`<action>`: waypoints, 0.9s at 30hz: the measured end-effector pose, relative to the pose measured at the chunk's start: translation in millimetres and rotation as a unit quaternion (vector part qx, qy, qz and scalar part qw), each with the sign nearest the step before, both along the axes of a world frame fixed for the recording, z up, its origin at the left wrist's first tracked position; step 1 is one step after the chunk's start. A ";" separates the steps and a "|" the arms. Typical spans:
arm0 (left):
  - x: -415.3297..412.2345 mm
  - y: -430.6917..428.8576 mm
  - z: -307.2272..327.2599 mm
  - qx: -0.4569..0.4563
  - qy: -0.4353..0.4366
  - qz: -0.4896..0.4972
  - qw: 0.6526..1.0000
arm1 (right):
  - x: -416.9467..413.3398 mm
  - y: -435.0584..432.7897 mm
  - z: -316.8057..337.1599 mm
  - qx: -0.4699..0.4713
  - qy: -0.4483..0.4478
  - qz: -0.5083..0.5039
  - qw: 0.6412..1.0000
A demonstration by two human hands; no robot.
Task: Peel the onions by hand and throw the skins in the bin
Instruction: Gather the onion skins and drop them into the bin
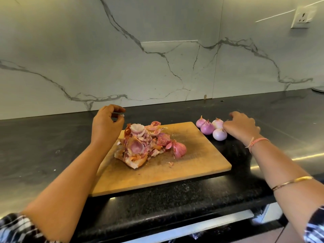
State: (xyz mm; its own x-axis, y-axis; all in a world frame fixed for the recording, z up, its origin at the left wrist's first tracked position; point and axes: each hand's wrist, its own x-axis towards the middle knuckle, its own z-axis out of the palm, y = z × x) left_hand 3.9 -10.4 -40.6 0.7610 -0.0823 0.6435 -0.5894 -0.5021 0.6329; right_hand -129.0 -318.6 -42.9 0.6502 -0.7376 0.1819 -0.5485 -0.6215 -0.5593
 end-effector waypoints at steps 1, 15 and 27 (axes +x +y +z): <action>0.4 0.2 -0.3 -0.004 0.002 0.002 1.000 | 0.1 5.2 3.5 -0.028 -0.020 0.003 0.999; 5.7 3.4 -1.9 -0.035 0.016 0.010 0.999 | 94.5 104.5 17.5 0.046 -0.037 0.381 0.923; 12.2 1.7 -4.8 -0.051 0.028 0.023 0.998 | 151.5 118.9 -0.7 0.023 0.155 0.396 0.905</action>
